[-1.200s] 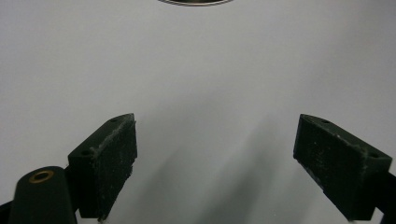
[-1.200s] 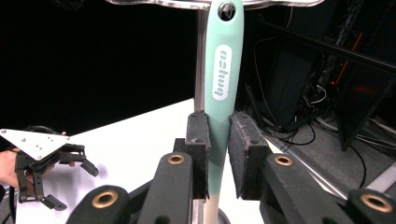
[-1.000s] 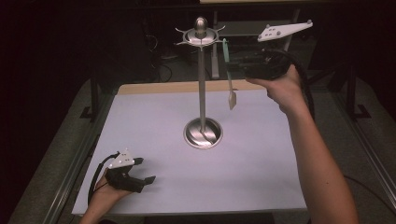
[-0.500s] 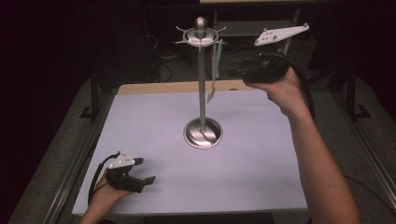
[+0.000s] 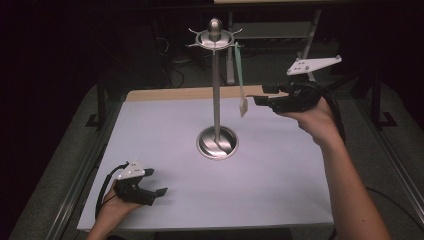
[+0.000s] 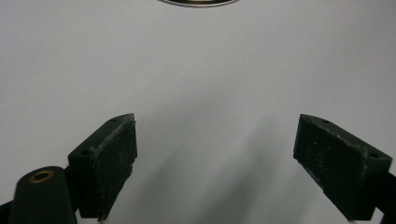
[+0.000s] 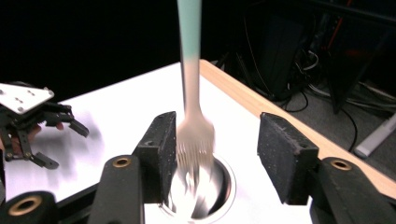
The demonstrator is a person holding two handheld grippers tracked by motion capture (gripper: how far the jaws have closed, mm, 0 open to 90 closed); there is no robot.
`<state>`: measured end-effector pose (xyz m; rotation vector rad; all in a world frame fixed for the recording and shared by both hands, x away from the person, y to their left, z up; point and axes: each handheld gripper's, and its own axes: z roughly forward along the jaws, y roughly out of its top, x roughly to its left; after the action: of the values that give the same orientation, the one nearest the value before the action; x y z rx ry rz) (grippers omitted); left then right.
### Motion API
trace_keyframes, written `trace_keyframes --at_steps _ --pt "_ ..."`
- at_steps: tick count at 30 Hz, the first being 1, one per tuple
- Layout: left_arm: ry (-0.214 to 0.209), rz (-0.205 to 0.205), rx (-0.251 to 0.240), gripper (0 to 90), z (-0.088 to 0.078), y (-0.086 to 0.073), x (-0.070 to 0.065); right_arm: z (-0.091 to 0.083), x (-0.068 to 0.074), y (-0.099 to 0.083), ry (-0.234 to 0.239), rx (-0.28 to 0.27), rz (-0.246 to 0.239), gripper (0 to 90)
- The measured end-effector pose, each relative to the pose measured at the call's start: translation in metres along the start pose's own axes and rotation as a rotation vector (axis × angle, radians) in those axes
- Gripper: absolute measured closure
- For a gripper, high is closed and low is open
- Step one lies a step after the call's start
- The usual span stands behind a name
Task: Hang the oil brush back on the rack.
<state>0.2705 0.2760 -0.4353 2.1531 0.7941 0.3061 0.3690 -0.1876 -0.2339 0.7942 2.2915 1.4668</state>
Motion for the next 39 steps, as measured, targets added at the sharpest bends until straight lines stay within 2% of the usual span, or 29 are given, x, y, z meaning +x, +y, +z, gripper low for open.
trace_keyframes --at_steps 6,11,21,33,39 --pt "-0.011 -0.005 0.001 13.2 0.002 -0.001 0.000 0.000 -0.001 -0.028 -0.022 0.018 0.025 41.9" --pt "-0.005 -0.002 0.003 13.2 -0.001 -0.003 0.002 0.002 0.000 -0.049 -0.022 0.027 0.037 39.9" --pt "-0.006 -0.010 0.003 13.2 0.000 -0.003 0.002 0.003 0.003 -0.083 -0.044 0.044 0.064 34.8" --pt "-0.005 -0.011 0.005 13.2 -0.001 -0.004 0.002 -0.001 0.006 -0.125 -0.047 0.031 0.111 32.9" --pt "-0.005 -0.013 0.005 13.2 0.000 -0.004 0.001 -0.008 0.002 -0.149 -0.075 0.028 0.141 31.1"
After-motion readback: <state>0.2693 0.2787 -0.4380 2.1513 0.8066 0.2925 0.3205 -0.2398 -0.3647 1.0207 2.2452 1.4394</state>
